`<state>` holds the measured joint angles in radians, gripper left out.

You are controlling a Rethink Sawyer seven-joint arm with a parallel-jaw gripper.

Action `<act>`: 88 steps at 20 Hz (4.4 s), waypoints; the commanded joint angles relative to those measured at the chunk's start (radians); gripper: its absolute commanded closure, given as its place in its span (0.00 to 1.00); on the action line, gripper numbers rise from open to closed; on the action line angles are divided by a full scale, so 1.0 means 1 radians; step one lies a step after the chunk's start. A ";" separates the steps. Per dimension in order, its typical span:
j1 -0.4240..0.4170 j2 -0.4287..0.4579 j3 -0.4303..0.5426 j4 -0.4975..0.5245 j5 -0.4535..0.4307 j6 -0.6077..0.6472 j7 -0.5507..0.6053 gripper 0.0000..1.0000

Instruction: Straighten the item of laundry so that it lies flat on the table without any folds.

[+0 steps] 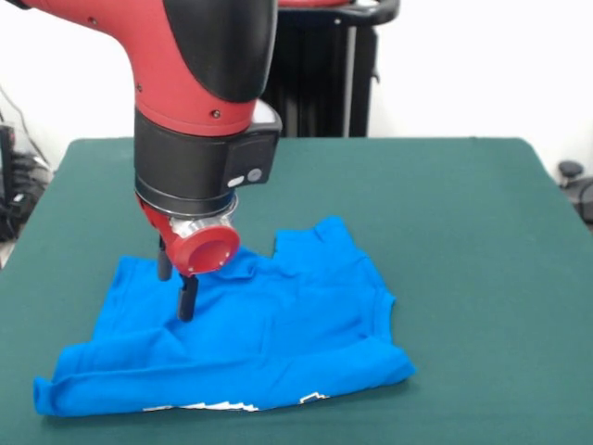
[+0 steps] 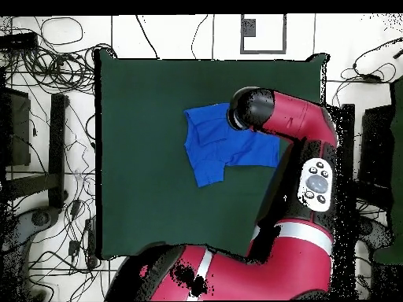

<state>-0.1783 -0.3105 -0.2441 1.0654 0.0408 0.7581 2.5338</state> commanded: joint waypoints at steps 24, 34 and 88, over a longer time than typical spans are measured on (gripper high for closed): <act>0.069 0.020 -0.003 0.152 0.111 -0.076 0.242 0.00; 0.109 0.023 -0.028 0.152 0.148 -0.050 0.286 0.00; 0.267 0.081 -0.147 0.119 0.358 0.122 0.425 0.00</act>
<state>0.0285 -0.2996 -0.4118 1.1194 0.3361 0.8282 2.5931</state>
